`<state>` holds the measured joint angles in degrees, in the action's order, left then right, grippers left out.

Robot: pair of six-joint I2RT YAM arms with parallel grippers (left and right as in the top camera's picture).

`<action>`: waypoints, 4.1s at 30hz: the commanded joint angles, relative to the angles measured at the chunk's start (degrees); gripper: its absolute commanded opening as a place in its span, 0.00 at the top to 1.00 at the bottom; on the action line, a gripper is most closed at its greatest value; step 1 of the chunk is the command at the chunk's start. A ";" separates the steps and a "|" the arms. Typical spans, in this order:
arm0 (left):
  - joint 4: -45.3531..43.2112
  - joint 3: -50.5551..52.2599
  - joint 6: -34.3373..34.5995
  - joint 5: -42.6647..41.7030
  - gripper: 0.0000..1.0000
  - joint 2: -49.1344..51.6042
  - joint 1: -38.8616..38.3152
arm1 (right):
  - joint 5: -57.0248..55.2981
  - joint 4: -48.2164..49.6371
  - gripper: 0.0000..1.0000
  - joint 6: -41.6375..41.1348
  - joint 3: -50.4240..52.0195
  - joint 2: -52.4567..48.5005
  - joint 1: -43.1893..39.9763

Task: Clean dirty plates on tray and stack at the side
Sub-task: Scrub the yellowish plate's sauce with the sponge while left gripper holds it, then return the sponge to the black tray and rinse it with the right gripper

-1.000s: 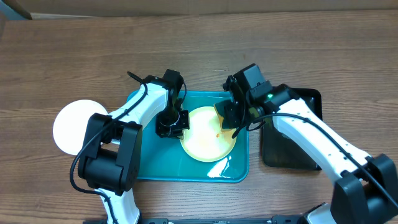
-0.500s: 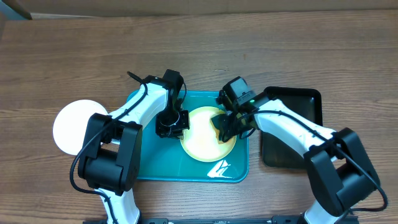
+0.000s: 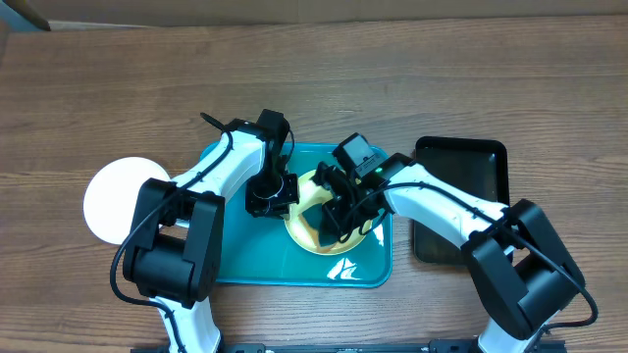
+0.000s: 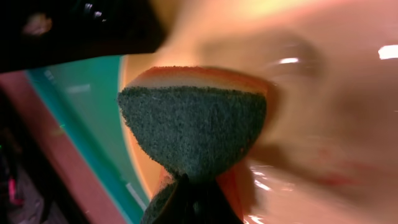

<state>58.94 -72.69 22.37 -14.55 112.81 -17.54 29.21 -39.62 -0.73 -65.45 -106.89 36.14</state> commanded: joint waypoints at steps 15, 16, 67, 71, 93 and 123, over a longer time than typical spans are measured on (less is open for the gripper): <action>-0.22 0.55 0.17 0.96 0.96 0.17 0.15 | -22.86 -6.12 0.96 -9.05 -6.95 0.26 -3.65; -0.22 0.55 0.17 0.96 0.96 0.17 0.15 | -24.85 -6.14 0.96 -10.29 -6.95 0.26 -3.65; 0.00 0.55 0.39 0.98 0.96 0.17 0.15 | -26.36 -5.57 0.96 -20.55 -7.82 -6.60 1.16; 0.39 0.55 0.37 1.05 0.96 0.17 0.15 | -26.62 -7.89 0.96 -20.52 -10.47 -6.58 -2.62; 0.61 0.57 0.37 1.44 0.96 0.17 0.15 | -24.90 -17.27 0.96 -17.27 -13.81 14.73 -12.31; 0.39 0.57 0.39 1.42 0.96 0.17 0.15 | -22.56 -1.20 0.96 -17.05 18.12 16.68 -30.05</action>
<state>59.20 -72.62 22.39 -15.16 112.81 -17.61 5.63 -43.88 -18.11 -50.81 -90.39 6.26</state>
